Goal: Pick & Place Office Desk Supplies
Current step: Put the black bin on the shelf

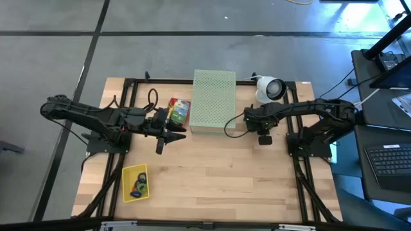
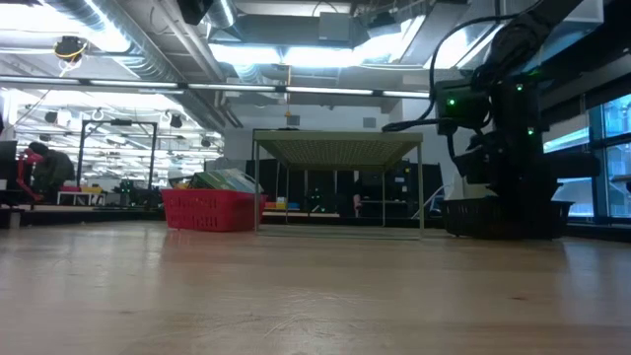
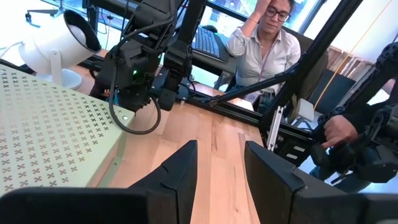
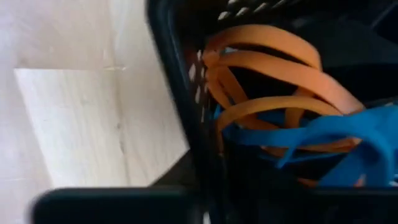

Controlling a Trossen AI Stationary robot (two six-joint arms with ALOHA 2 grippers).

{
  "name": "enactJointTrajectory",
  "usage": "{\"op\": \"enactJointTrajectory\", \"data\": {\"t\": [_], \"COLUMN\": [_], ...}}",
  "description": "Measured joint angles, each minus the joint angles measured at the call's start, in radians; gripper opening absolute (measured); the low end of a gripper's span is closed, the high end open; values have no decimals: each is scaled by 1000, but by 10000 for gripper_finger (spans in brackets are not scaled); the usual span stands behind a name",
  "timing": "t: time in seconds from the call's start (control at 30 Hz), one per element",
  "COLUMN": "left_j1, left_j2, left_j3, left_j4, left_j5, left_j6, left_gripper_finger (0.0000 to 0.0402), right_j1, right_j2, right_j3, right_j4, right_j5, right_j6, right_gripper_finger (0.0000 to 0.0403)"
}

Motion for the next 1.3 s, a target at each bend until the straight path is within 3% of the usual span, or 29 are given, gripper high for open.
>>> {"op": "enactJointTrajectory", "data": {"t": [0.1, 0.4, 0.9, 1.3], "left_j1": [0, 0, 0, 0], "left_j2": [0, 0, 0, 0], "left_j3": [0, 0, -1, -1], "left_j4": [0, 0, 0, 0], "left_j5": [0, 0, 0, 1], "left_j6": [-2, -5, 1, 3], "left_gripper_finger": [127, 127, 127, 127], "right_j1": [0, 0, 4, 48], "right_j2": [-1, -2, -111, -183], "right_j3": [2, 10, 106, 296], "right_j4": [0, -37, -205, -370], "right_j5": [8, 23, -8, -32], "right_j6": [-6, 53, 129, 213], "right_gripper_finger": [10, 3, 1, 0]}}
